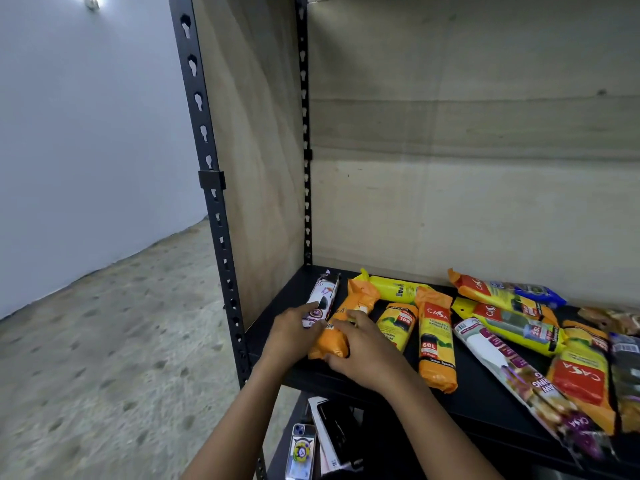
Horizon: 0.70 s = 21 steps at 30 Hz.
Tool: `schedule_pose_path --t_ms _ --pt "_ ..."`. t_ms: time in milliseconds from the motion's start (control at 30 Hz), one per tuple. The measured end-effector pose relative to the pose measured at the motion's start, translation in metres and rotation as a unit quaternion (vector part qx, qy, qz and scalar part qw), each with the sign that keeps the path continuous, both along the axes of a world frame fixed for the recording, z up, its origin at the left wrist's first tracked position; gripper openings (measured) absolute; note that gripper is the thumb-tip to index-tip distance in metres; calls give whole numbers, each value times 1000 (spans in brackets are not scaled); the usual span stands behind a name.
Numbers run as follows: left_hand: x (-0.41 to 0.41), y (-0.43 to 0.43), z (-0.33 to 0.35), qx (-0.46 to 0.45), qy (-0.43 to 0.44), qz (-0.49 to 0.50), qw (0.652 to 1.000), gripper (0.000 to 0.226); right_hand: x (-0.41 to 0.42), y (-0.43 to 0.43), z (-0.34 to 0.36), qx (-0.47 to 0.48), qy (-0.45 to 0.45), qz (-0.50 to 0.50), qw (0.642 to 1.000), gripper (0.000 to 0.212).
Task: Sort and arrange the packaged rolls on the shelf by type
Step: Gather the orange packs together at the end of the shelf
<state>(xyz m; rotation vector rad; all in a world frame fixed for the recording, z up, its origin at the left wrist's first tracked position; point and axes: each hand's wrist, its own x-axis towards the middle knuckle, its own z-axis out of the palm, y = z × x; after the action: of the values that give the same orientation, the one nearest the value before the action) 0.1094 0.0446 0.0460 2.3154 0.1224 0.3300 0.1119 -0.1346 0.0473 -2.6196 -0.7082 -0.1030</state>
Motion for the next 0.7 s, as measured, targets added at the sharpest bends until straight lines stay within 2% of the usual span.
schedule_pose_path --t_ms 267,433,567,700 --pt "-4 1 5 6 4 45 999 55 2 6 1 -21 -30 3 999 65" --pt "-31 11 2 7 -57 95 994 47 4 14 10 -38 -43 28 998 60" --pt "-55 15 -2 15 -112 127 985 45 0 30 8 4 -24 58 998 58" --pt "-80 15 -4 -32 -164 153 974 46 0 50 4 37 -18 85 996 59"
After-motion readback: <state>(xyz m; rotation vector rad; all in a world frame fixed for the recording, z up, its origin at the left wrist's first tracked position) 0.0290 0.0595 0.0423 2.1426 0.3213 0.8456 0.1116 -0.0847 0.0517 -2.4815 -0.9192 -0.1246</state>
